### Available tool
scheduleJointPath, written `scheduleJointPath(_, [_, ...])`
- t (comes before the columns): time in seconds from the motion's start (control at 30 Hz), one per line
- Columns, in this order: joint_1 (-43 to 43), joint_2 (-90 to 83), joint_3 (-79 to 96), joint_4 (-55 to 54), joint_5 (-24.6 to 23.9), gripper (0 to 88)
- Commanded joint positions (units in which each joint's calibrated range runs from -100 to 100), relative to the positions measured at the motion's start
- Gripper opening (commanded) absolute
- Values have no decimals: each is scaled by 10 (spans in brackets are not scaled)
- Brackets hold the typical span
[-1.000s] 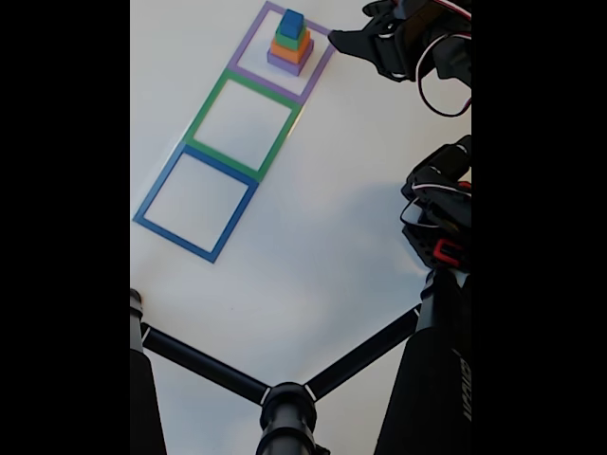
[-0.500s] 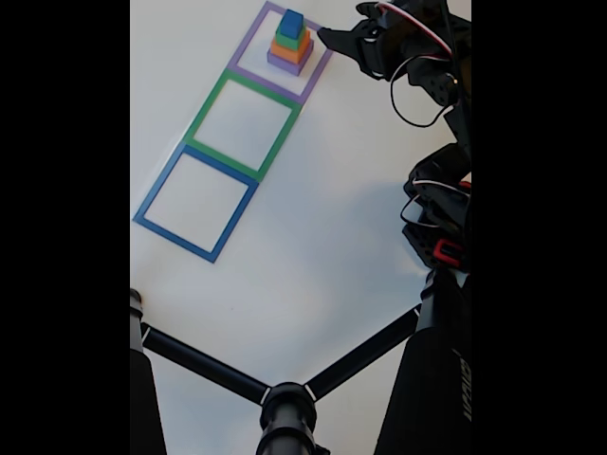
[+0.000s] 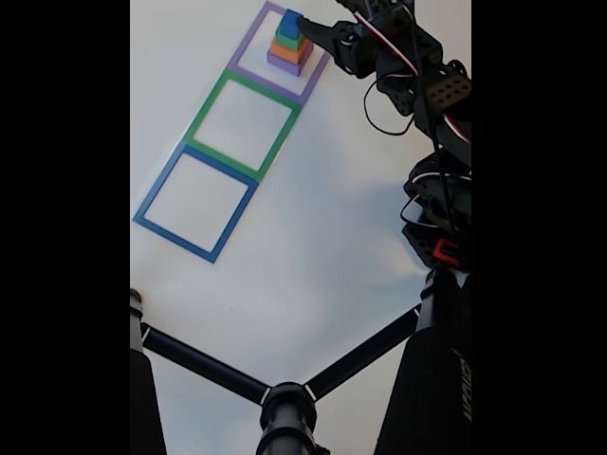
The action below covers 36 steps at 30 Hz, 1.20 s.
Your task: Tower of hanoi
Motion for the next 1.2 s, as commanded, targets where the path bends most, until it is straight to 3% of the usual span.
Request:
scheduleJointPath(0.0, [-28, 24, 3, -69, 4, 242])
scheduleJointPath(0.3, [-45, 70, 16, -123, 4, 303])
scheduleJointPath(0.6, [-43, 181, -7, -232, 4, 309])
scheduleJointPath(1.17, [-53, 265, -46, -292, 4, 308])
